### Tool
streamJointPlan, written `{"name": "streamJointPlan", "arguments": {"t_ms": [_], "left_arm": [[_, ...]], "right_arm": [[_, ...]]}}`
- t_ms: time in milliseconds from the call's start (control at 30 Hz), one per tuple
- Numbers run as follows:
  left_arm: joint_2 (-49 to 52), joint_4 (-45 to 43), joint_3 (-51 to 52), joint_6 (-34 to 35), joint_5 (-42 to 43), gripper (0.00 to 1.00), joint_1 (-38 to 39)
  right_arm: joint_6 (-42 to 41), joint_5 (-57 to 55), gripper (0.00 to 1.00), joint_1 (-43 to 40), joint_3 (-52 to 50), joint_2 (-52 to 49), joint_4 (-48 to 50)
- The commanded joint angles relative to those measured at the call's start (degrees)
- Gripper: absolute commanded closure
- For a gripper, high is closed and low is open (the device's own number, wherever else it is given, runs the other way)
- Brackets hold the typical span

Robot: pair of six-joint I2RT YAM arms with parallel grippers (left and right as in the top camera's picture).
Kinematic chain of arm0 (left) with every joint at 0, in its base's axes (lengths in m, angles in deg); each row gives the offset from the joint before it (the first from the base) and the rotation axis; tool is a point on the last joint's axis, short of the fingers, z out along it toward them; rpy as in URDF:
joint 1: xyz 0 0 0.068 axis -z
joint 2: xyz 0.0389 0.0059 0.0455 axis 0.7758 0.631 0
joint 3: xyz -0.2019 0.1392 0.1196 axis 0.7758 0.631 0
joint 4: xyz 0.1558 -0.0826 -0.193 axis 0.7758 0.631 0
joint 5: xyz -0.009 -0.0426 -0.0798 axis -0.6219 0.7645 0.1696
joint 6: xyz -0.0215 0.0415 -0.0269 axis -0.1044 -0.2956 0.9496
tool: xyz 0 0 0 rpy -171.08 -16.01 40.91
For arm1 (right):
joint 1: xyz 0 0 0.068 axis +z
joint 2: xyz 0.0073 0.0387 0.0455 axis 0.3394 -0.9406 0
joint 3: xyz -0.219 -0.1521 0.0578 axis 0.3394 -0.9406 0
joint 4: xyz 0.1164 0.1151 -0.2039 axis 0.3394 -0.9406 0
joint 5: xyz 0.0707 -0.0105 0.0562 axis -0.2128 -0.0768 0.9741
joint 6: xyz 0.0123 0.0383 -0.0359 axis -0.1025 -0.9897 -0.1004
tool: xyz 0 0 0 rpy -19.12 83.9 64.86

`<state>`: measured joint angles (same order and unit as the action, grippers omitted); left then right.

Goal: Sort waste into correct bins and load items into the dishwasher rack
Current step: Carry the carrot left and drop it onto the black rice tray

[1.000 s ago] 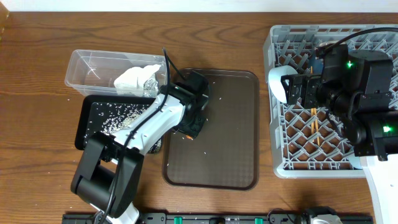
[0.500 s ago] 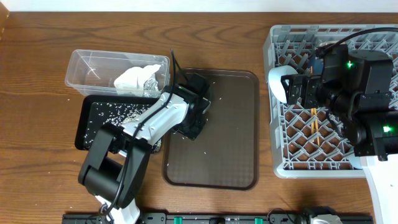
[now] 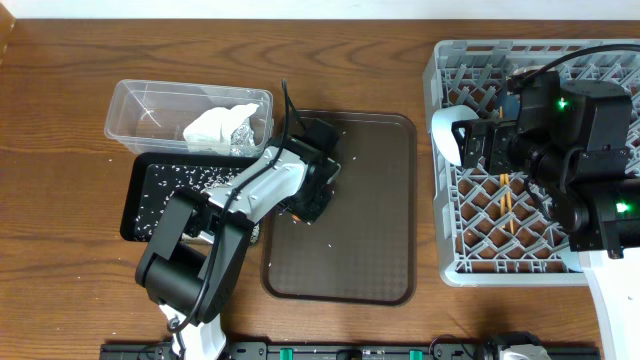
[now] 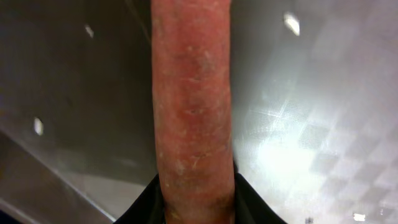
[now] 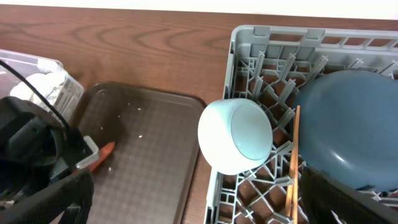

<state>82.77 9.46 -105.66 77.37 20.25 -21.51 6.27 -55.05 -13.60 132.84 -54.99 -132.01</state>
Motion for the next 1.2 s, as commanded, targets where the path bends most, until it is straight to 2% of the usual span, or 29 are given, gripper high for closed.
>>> {"name": "streamJointPlan", "arguments": {"t_ms": [0,100,167,233,400,500,767,1000,1167], "left_arm": [[-2.0,3.2,-2.3,-0.2,-0.1,0.78,-0.2],[-5.0,5.3,-3.0,0.2,-0.5,0.86,-0.4],[-7.4,5.5,-3.0,3.8,-3.4,0.90,-0.9],[-10.1,5.4,-3.0,6.8,-5.9,0.90,-1.8],[-15.2,7.1,-3.0,10.7,-6.1,0.90,-5.2],[-17.1,10.3,-2.9,16.6,-7.2,0.90,-8.2],[-17.2,10.2,2.4,22.5,-7.1,0.90,-14.1],[-17.2,8.8,8.7,25.1,-7.2,0.90,-15.8],[-17.2,9.0,9.6,27.6,-10.4,0.90,-17.1]], "right_arm": [[-0.7,0.5,0.01,0.6,0.2,0.1,0.0],[-0.7,0.5,0.01,0.6,0.2,0.1,0.0],[-0.7,0.5,0.01,0.6,0.2,0.1,0.0],[-0.7,0.5,0.01,0.6,0.2,0.1,0.0],[-0.7,0.5,0.01,0.6,0.2,0.1,0.0],[-0.7,0.5,0.01,0.6,0.2,0.1,0.0],[-0.7,0.5,0.01,0.6,0.2,0.1,0.0],[-0.7,0.5,0.01,0.6,0.2,0.1,0.0],[-0.7,0.5,0.01,0.6,0.2,0.1,0.0]]}}
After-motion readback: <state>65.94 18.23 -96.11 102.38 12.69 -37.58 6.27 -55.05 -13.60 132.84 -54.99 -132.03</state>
